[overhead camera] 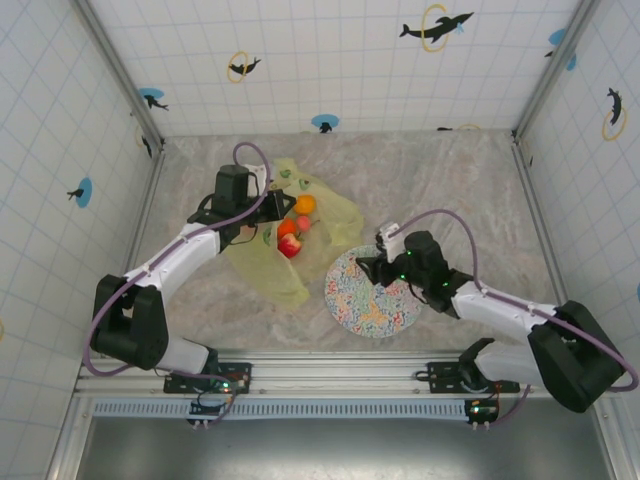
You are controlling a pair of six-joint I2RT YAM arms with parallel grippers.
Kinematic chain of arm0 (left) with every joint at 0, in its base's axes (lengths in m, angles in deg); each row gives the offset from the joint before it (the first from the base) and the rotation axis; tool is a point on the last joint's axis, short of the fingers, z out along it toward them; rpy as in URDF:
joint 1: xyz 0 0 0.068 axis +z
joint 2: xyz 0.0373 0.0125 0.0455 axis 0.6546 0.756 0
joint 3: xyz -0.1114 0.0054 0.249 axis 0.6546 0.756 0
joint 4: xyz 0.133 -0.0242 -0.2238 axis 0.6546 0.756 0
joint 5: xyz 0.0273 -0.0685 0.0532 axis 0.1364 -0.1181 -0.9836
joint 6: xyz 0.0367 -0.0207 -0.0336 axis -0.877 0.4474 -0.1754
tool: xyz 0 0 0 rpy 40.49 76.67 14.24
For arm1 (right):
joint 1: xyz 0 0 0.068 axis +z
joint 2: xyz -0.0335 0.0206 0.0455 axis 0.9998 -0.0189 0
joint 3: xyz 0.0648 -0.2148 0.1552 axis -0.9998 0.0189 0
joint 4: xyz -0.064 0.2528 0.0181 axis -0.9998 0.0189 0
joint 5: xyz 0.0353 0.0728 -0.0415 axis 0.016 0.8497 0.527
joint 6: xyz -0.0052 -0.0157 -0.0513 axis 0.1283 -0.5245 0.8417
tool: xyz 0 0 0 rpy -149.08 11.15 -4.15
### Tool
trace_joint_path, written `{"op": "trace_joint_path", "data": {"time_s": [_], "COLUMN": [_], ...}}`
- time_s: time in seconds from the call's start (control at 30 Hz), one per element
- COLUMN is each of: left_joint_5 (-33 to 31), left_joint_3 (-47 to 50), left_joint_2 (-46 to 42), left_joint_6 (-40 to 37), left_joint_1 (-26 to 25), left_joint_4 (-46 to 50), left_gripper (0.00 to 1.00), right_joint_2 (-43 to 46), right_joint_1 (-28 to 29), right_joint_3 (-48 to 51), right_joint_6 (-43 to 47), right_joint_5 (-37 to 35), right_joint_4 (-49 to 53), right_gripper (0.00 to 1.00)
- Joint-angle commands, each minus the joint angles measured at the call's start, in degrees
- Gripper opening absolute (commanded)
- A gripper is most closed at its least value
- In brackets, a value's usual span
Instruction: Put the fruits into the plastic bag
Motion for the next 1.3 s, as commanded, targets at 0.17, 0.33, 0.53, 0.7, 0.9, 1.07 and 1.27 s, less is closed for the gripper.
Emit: {"op": "trace_joint_path", "data": {"time_s": [0.17,0.33,0.53,0.7,0.9,1.07,1.27], "left_joint_5": [0.6,0.73,0.77,0.78,0.88,0.77,0.04], "left_joint_3": [0.0,-0.04,-0.08,-0.02,-0.06,-0.04,-0.05], "left_joint_2": [-0.92,-0.99,-0.92,-0.78,-0.7,-0.74,-1.18], "left_joint_6": [0.7,0.55,0.51,0.39,0.46,0.34,0.09], "left_joint_1": [0.51,0.45,0.5,0.51,0.48,0.47,0.55], "left_joint_4": [-0.48,-0.43,-0.28,-0.19,-0.11,-0.07,-0.02], "left_gripper": [0.0,0.0,0.0,0.0,0.0,0.0,0.0], "right_joint_2": [-12.36,-20.21,-28.21,-32.9,-37.76,-39.73,-38.29], "right_joint_1": [-2.72,-3.65,-4.06,-4.16,-4.12,-4.15,-4.15], "right_joint_3": [-5.6,-9.82,-15.28,-18.08,-21.31,-23.07,-23.74], "right_joint_6": [-3.07,-2.58,-3.03,-4.12,-6.34,-7.76,-11.1], "right_joint_5": [0.18,-0.3,2.26,4.43,6.77,8.16,8.93], "right_joint_4": [-8.07,-10.26,-10.93,-12.21,-14.39,-15.65,-15.61], "right_gripper": [0.81,0.81,0.8,0.77,0.64,0.44,0.25]}}
